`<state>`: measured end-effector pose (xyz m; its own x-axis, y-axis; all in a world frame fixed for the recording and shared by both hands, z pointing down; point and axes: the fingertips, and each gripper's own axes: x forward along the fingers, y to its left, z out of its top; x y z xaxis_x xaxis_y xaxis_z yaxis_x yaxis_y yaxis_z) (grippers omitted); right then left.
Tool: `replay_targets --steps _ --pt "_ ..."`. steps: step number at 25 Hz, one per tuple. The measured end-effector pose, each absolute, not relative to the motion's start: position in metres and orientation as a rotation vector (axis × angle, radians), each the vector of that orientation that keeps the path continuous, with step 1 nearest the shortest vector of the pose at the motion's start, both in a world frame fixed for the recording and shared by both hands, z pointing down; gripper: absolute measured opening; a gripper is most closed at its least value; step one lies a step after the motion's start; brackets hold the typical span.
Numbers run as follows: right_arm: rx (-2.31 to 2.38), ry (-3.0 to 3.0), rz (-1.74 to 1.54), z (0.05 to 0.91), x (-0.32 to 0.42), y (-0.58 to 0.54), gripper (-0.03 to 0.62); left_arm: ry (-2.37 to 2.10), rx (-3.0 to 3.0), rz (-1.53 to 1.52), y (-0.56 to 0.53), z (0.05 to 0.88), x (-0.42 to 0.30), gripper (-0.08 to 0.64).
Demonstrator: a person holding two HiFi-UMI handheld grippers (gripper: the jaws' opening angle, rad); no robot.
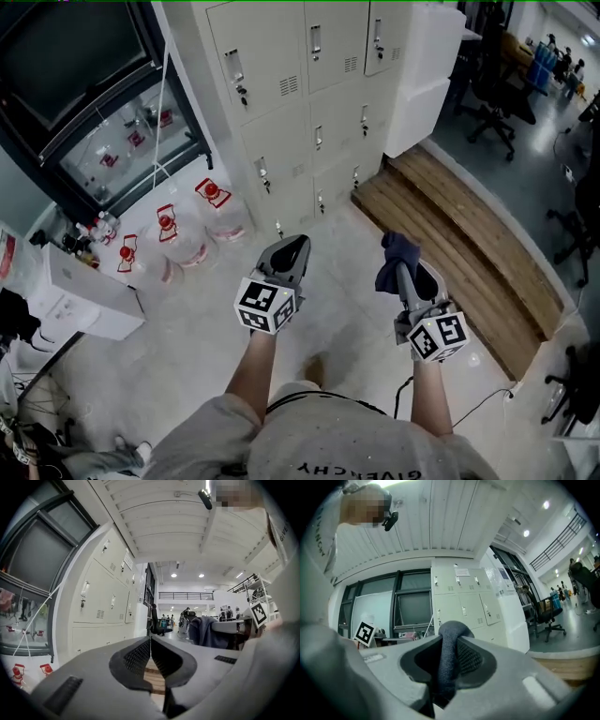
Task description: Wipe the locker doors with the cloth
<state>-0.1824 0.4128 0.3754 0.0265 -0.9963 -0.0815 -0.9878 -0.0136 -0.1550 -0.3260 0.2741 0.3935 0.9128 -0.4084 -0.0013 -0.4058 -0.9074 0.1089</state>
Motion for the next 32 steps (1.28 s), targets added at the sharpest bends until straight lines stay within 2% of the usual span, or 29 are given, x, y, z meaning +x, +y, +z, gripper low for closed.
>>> replay_targets --steps 14,25,32 --pt "-2.201 1.994 -0.063 0.374 -0.151 0.319 0.077 -0.504 3.007 -0.063 0.184 0.387 -0.293 0.005" --pt "-2.086 2.077 -0.052 0.363 -0.125 0.221 0.078 -0.606 3.012 -0.067 0.119 0.376 -0.283 0.005" --pt "-1.948 2.199 -0.043 0.357 -0.08 0.124 0.078 -0.756 2.985 -0.038 0.043 0.372 -0.244 0.005"
